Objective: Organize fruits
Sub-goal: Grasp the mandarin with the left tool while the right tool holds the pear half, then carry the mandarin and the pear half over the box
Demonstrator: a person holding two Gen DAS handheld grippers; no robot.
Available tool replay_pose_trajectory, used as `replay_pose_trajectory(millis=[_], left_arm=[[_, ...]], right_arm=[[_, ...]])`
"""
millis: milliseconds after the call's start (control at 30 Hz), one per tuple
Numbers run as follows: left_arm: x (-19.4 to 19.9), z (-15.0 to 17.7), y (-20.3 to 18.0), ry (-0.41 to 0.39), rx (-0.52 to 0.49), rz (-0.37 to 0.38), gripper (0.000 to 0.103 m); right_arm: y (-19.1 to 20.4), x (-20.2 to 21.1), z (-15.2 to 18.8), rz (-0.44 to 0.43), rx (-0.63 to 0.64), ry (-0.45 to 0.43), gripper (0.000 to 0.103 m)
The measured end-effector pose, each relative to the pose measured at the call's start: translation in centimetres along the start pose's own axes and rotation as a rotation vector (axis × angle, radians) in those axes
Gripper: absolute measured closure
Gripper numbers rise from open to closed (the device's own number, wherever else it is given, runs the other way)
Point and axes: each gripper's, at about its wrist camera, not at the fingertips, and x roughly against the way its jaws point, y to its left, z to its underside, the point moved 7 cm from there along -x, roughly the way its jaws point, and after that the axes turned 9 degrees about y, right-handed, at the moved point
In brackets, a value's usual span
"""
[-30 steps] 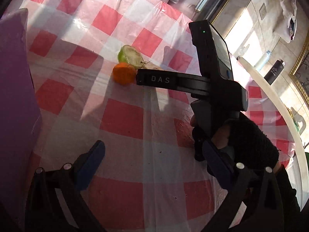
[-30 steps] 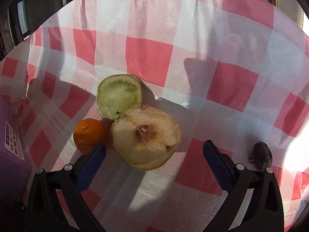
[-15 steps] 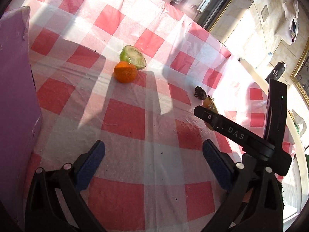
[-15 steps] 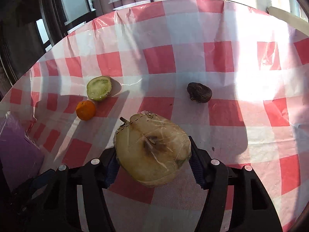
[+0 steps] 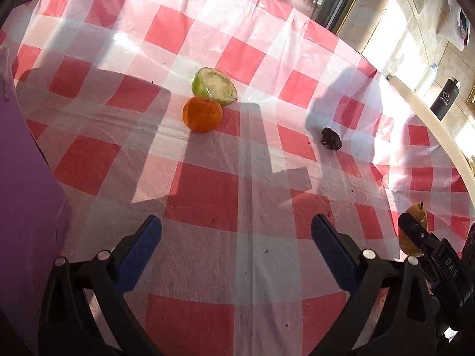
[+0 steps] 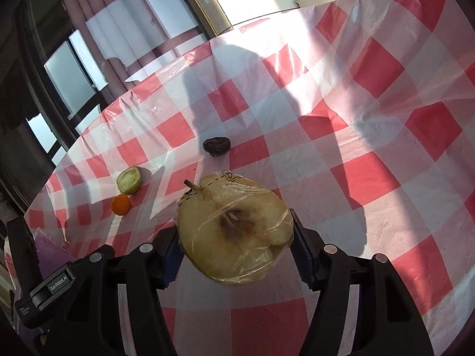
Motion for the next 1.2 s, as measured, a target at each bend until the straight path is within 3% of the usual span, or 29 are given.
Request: replay_pose_trajectory(millis=[67, 167, 267, 333, 433, 467, 600, 767, 900, 967, 1200], left_arm=[[-0.9, -1.9, 0.1, -0.006, 0.004, -0.049, 0.002], [-2.9, -5.0, 1.3, -0.009, 0.020, -0.183, 0.003], [-4.6, -7.7, 2.4, -0.005, 0.075, -0.212, 0.005], [-5.6, -8.9, 2.7, 0.011, 0.066, -0.245, 0.011], [-6.2, -9.6, 2.3, 0.015, 0.004, -0.279, 0.038], [-6.0, -9.4, 2.1, 0.012, -0.014, -0.276, 0.062], [-3.9, -6.1, 1.1, 0.005, -0.042, -0.142, 0.062], [2.0, 1.0, -0.3, -0.027, -0.131, 0.002, 0.062], [4.7, 5.8, -0.8, -0.008, -0.167, 0.058, 0.062], [4.8, 7.0, -0.6, 0.019, -0.138, 0.095, 0.062], [4.1, 7.5, -0.4, 0.051, -0.112, 0.102, 0.062]], right_arm=[[0.0, 0.1, 0.1, -0.005, -0.001, -0.001, 0.041], [0.0, 0.0, 0.3, -0.006, 0.004, 0.010, 0.041], [0.0, -0.2, 0.5, -0.014, 0.001, 0.013, 0.041], [0.0, -0.4, 0.5, -0.014, 0.004, 0.022, 0.041], [0.1, -0.6, 0.5, -0.016, 0.005, 0.028, 0.041], [0.1, -0.6, 0.5, -0.015, 0.006, 0.029, 0.041], [0.1, -0.6, 0.5, -0.017, 0.007, 0.029, 0.041], [0.2, -0.6, 0.6, -0.026, 0.012, 0.026, 0.041], [0.2, -0.6, 0.6, -0.026, 0.015, 0.031, 0.041], [0.2, -0.5, 0.6, -0.025, 0.014, 0.028, 0.041], [0.1, -0.4, 0.7, -0.021, 0.012, 0.030, 0.041]])
